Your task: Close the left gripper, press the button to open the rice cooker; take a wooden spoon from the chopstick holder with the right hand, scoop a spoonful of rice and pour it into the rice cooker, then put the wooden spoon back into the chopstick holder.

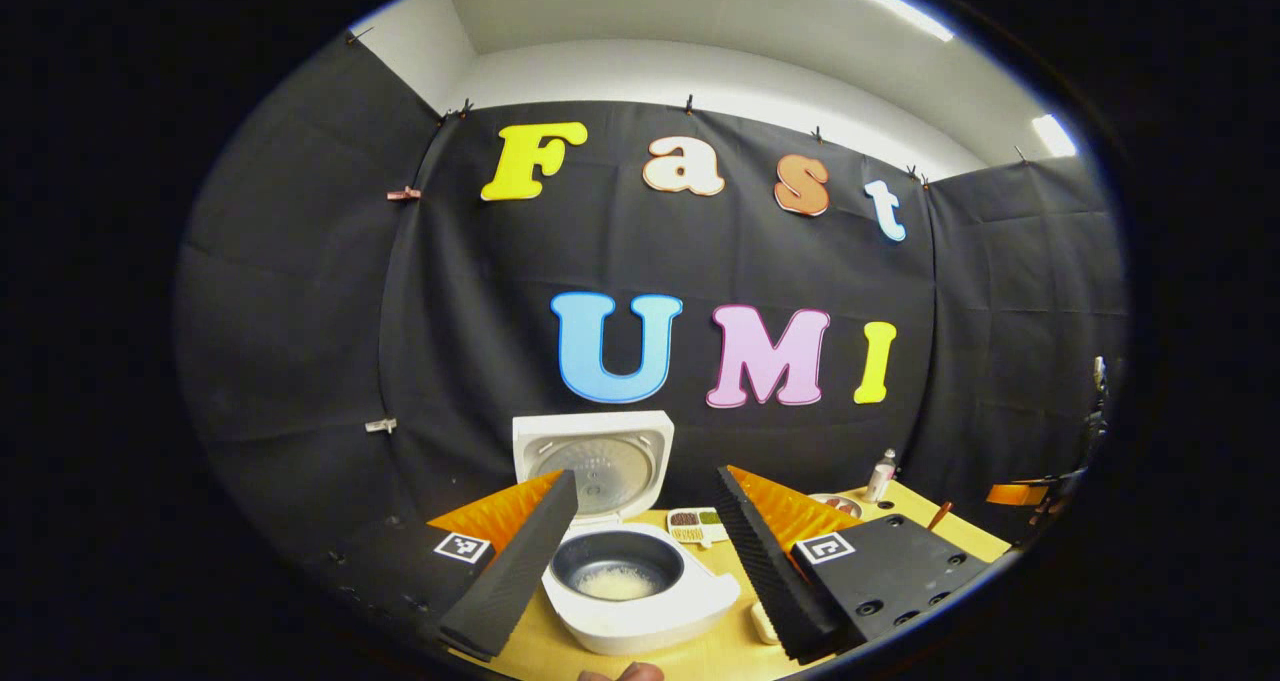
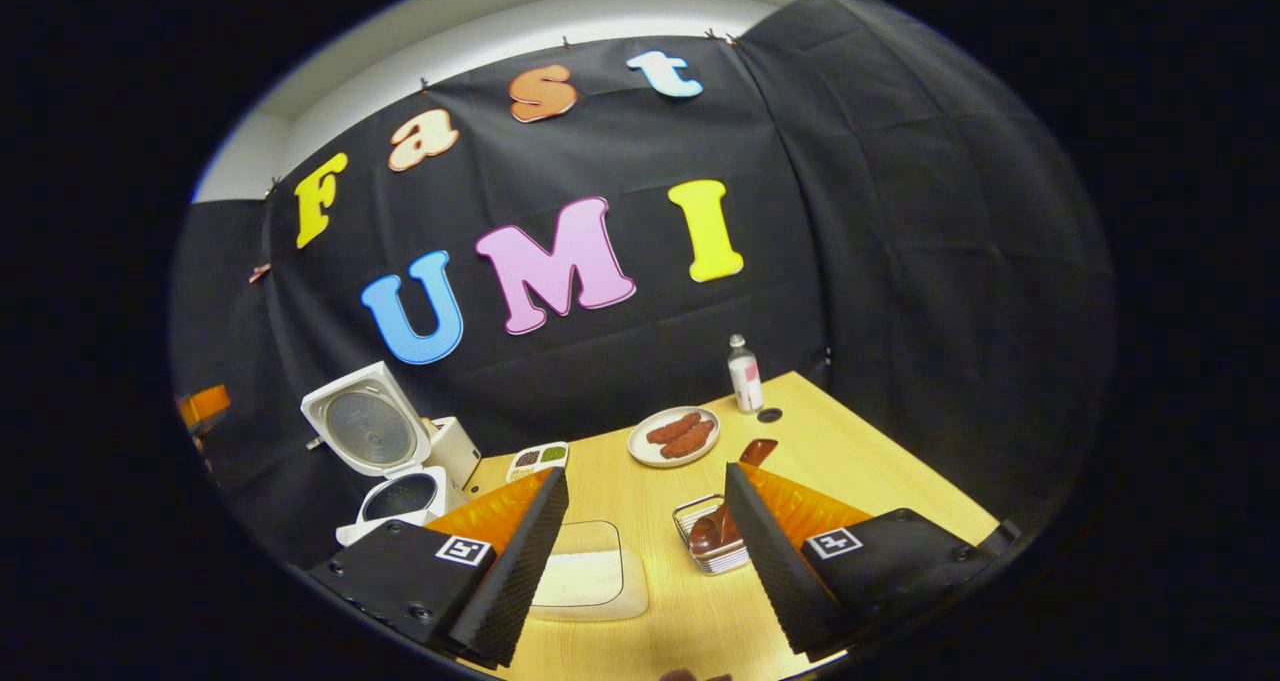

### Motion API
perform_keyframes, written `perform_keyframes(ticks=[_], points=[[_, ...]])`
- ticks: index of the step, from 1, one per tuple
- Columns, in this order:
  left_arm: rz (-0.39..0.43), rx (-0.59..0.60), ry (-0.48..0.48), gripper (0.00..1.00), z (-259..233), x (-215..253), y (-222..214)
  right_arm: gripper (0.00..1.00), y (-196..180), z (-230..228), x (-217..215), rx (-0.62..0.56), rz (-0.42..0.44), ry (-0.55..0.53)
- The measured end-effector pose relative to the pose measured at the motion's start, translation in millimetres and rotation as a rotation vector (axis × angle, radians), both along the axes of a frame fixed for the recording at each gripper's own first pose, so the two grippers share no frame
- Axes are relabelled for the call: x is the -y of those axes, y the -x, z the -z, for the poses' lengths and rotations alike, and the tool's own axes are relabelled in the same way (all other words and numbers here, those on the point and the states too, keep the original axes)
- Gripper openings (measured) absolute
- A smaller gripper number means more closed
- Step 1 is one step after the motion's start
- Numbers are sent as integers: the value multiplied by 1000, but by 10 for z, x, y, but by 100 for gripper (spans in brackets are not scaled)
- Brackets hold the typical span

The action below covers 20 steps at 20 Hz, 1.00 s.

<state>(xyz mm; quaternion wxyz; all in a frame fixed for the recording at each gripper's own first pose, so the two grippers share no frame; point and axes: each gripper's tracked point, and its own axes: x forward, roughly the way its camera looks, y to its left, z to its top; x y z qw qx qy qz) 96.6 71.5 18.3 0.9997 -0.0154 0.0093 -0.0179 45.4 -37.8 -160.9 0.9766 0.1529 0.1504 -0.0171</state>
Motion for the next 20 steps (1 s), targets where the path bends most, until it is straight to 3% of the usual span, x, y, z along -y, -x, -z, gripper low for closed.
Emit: perform_keyframes(ticks=[8,14,20], points=[[-24,84,19,95,-441,-257,-959,98,132,-682,-383,120,-51,286],[-89,168,7,95,-669,-444,-1747,99,253,-751,-461,98,-43,271],[-116,104,-10,95,-186,-525,-2719,100,466,-748,-182,68,47,278]])
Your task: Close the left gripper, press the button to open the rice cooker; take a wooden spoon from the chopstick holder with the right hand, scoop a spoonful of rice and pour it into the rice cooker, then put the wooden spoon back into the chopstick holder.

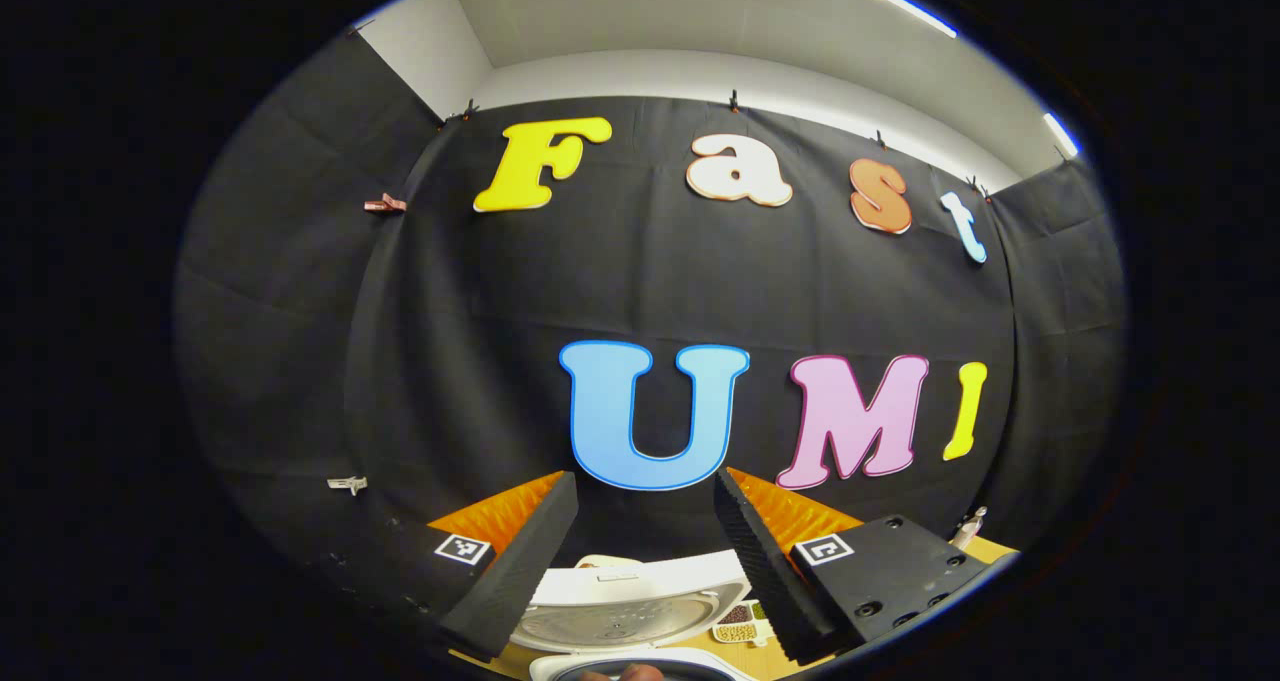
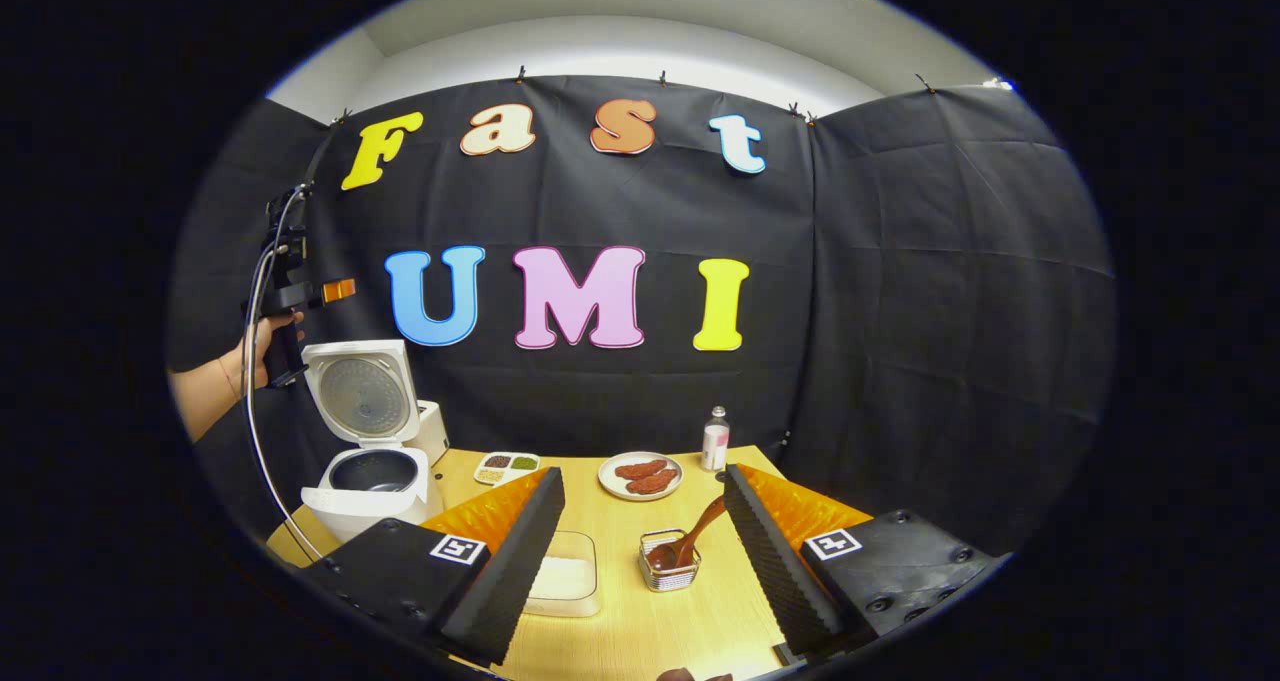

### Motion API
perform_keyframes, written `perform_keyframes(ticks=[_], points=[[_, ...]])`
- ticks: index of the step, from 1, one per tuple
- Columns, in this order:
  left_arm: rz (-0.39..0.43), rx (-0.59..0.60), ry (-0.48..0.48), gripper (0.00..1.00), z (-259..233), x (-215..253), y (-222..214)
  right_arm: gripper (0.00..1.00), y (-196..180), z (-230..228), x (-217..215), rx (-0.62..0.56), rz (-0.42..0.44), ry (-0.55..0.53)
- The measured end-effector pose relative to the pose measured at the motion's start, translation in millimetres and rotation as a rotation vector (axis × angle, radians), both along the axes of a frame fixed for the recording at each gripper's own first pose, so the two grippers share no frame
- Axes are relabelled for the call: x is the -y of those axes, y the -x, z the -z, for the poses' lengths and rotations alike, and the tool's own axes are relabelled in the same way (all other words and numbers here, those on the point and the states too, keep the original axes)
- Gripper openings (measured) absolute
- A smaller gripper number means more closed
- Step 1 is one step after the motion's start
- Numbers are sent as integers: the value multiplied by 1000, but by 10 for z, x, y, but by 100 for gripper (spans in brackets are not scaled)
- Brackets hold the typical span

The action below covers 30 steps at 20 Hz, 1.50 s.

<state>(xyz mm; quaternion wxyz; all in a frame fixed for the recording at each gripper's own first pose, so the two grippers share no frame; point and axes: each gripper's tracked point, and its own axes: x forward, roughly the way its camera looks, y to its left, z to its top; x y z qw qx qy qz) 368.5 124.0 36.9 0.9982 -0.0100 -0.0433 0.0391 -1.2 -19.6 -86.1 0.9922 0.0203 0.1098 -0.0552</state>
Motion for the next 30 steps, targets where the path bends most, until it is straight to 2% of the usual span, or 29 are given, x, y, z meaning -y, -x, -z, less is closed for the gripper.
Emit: perform_keyframes(ticks=[4,8,10,12,15,19,30], points=[[-48,-68,-74,95,324,-85,-407,99,209,-54,89,3,51,-20],[-87,-160,-81,95,677,-180,-589,99,334,13,179,-26,72,-27],[-98,-198,-50,95,825,-206,-583,100,333,5,203,-31,71,-44],[-111,-235,-7,95,952,-212,-508,100,313,-3,260,-33,71,-54],[-126,-228,-50,96,934,-184,-389,100,278,0,304,-38,59,-62],[-135,-244,-27,98,970,-89,-183,100,253,-9,295,-44,30,-82],[-139,-310,-3,98,1383,300,705,100,201,-82,461,-29,-43,-83]])
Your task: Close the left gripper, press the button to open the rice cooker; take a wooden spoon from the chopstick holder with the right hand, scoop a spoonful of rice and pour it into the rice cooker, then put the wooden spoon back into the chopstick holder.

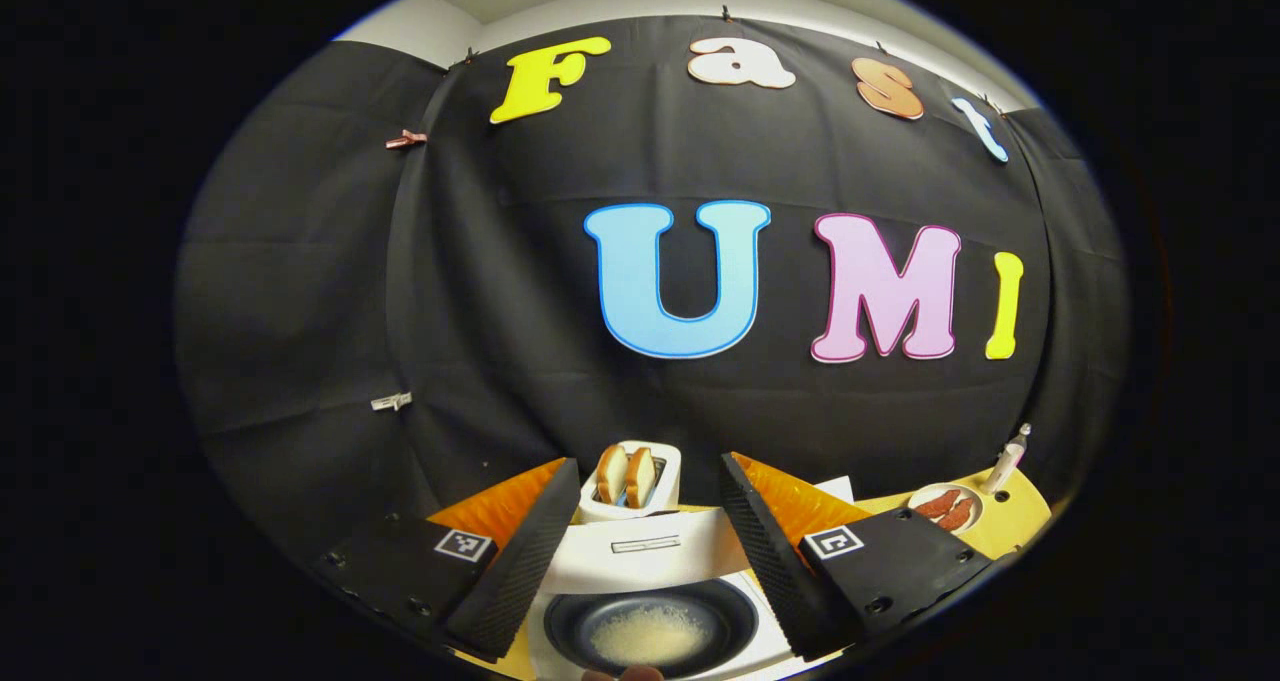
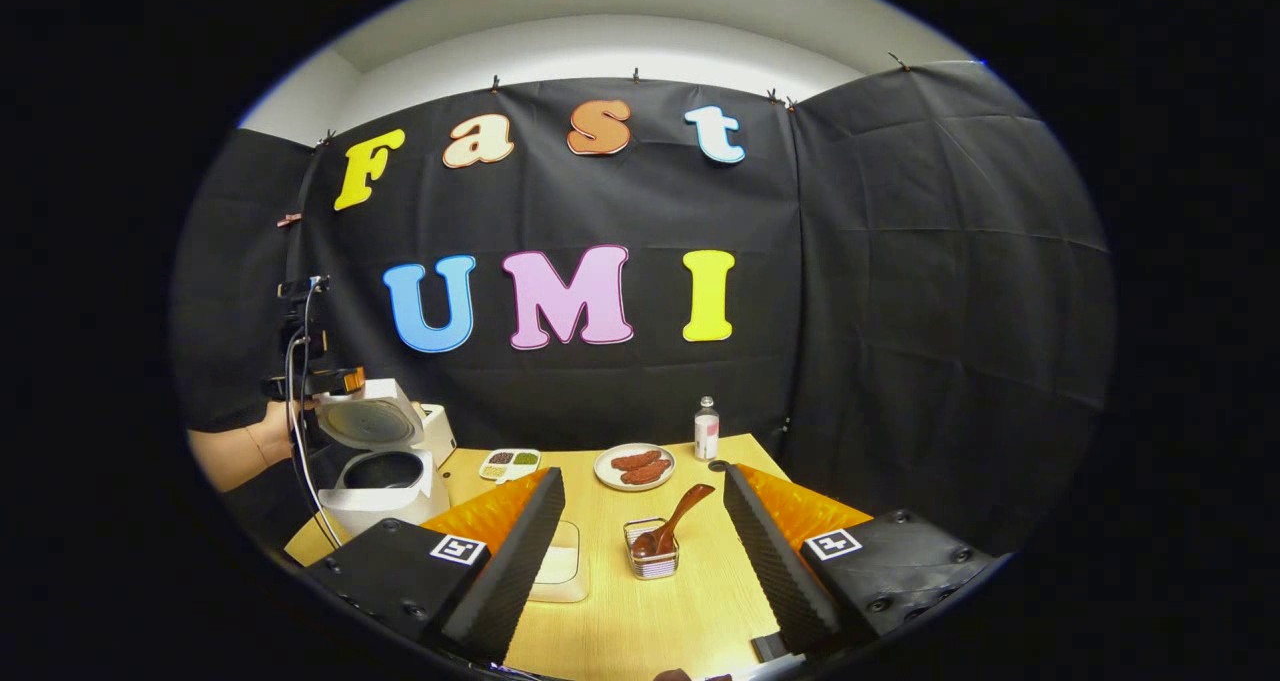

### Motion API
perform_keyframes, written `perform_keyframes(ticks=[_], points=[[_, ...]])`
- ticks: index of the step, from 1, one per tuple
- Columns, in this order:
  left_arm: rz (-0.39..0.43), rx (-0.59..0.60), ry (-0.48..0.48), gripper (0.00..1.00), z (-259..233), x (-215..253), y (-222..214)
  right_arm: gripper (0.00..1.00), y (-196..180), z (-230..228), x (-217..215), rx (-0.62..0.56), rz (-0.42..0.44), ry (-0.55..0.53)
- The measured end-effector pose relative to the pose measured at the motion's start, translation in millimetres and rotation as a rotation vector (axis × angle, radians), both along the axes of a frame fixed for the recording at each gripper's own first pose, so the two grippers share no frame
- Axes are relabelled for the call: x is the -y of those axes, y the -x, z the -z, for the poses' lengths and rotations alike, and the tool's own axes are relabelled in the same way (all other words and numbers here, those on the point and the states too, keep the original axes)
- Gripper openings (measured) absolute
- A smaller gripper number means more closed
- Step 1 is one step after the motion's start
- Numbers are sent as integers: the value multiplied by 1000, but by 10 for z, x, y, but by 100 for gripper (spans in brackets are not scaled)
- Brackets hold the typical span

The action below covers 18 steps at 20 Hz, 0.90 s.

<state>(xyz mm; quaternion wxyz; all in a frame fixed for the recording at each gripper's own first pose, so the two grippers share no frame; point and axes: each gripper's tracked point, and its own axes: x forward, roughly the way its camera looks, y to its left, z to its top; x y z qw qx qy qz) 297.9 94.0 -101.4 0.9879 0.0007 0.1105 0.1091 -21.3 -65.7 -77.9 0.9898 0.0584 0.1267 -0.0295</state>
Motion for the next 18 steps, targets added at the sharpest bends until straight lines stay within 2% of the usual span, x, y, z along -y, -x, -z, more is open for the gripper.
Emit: perform_keyframes(ticks=[7,10,18], points=[[-31,-187,101,97,914,196,435,98,-78,-16,84,12,-19,-34],[-16,-180,38,96,1073,255,527,98,-69,23,94,3,-32,-14],[-22,-229,54,97,1365,366,752,98,-66,103,23,-12,-56,6]])
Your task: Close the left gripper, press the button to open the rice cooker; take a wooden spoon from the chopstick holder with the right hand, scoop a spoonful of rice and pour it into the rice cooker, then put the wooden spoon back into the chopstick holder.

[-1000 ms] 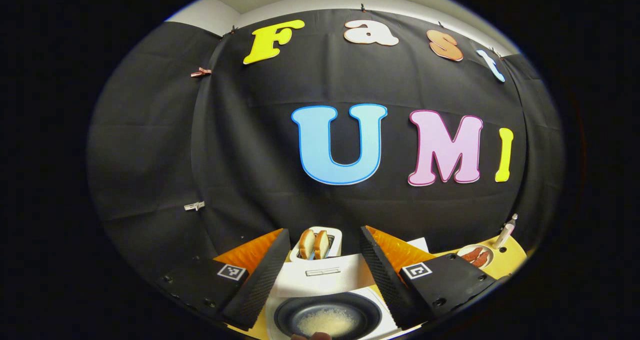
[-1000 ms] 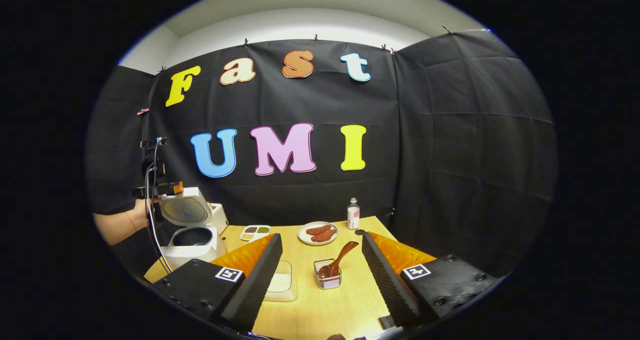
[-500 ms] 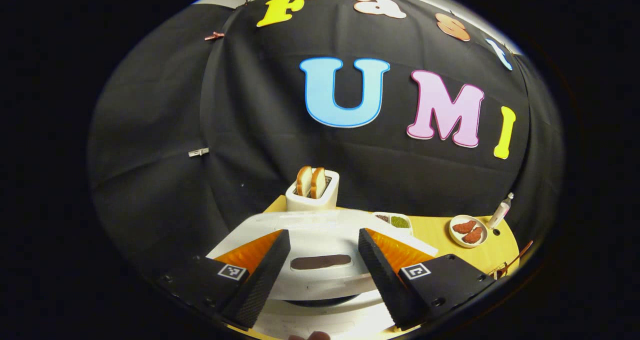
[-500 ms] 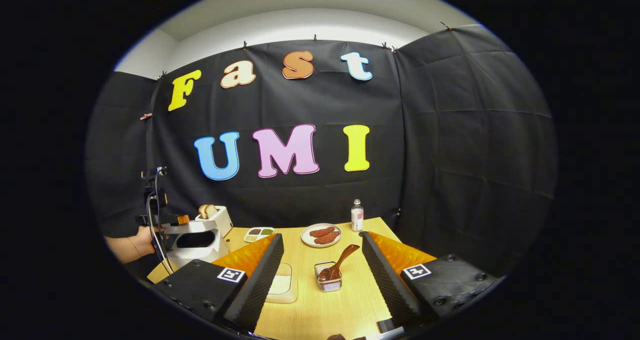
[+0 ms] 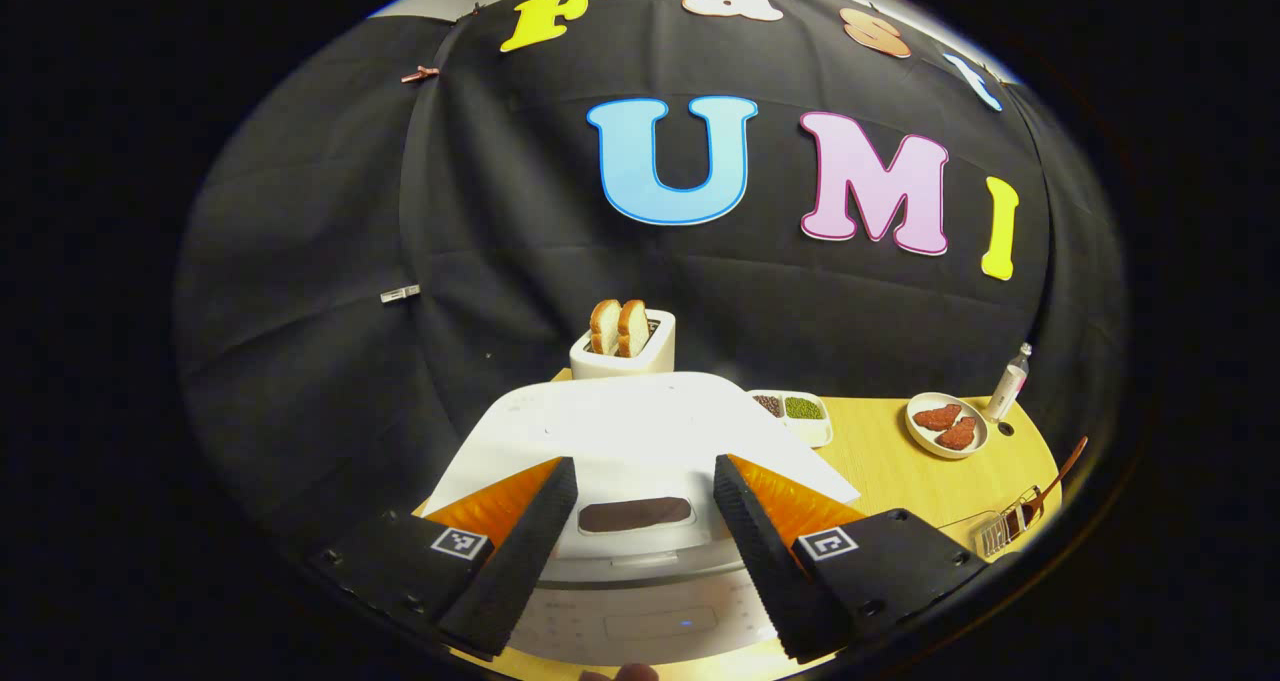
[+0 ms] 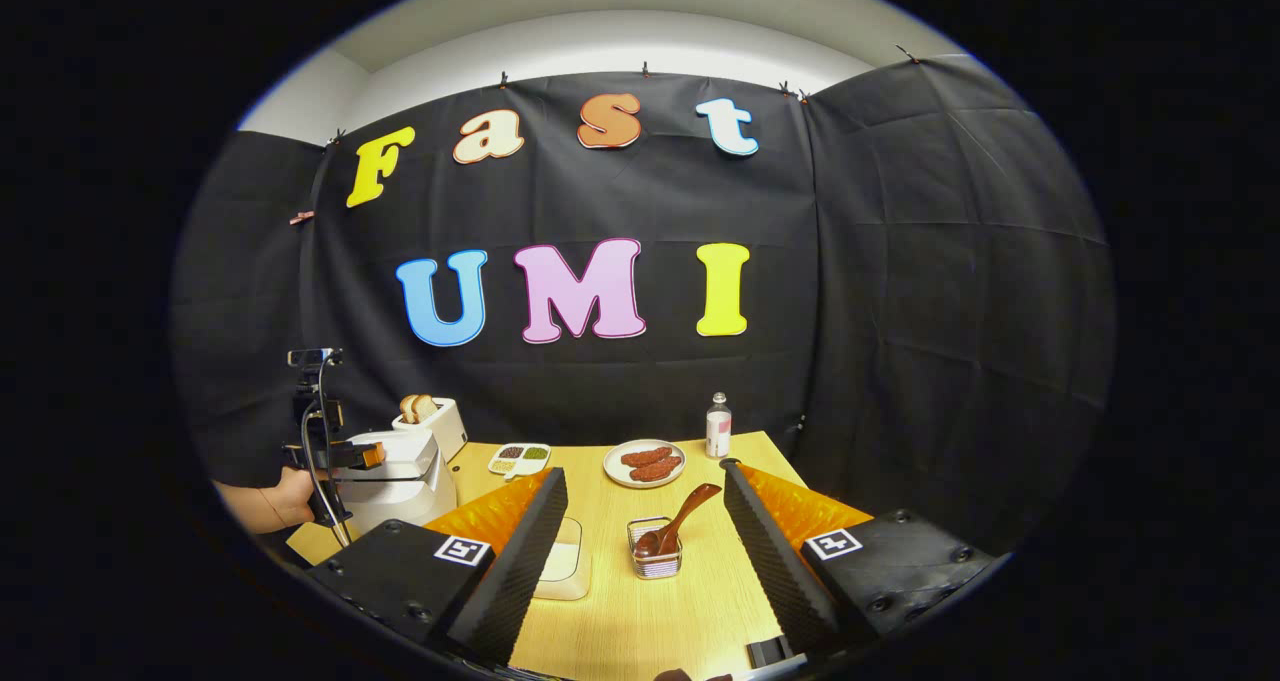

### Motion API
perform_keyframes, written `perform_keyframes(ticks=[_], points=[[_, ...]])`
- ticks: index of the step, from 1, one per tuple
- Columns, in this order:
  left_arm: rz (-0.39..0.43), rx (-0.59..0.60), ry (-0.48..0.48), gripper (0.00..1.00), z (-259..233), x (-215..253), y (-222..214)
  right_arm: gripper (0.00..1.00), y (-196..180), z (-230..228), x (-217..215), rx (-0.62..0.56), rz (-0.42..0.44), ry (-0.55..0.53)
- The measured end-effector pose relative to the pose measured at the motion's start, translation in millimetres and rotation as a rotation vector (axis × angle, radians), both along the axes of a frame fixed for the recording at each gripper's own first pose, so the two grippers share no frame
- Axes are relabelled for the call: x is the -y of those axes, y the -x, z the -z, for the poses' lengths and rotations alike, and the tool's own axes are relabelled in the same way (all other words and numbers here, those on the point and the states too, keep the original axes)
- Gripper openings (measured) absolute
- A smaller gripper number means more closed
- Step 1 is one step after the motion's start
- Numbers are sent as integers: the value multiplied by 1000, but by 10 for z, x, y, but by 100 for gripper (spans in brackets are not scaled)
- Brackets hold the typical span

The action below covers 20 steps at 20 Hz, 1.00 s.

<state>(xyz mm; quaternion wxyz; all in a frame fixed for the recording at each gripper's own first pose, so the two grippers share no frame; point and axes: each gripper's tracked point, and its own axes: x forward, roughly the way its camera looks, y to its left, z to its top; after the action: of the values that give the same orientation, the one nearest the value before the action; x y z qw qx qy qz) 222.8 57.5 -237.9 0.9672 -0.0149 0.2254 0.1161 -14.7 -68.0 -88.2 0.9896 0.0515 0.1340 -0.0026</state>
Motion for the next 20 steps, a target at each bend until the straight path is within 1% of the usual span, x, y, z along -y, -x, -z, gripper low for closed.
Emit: perform_keyframes(ticks=[5,10,13,15,16,17,20], points=[[-11,-48,5,98,179,25,87,98,17,31,-64,-9,-17,19],[-16,-35,-8,98,235,43,196,98,30,76,-55,-19,-18,30],[-9,-41,-10,98,245,53,233,98,39,120,-53,-30,-17,22],[-6,-68,0,98,357,63,289,98,60,136,-58,-36,-16,14],[6,-57,-16,96,351,80,286,98,59,140,-58,-35,-16,13],[7,-61,-20,99,369,79,291,98,64,142,-53,-34,-15,17],[14,-70,-24,100,372,64,303,98,71,164,-43,-37,-14,26]])
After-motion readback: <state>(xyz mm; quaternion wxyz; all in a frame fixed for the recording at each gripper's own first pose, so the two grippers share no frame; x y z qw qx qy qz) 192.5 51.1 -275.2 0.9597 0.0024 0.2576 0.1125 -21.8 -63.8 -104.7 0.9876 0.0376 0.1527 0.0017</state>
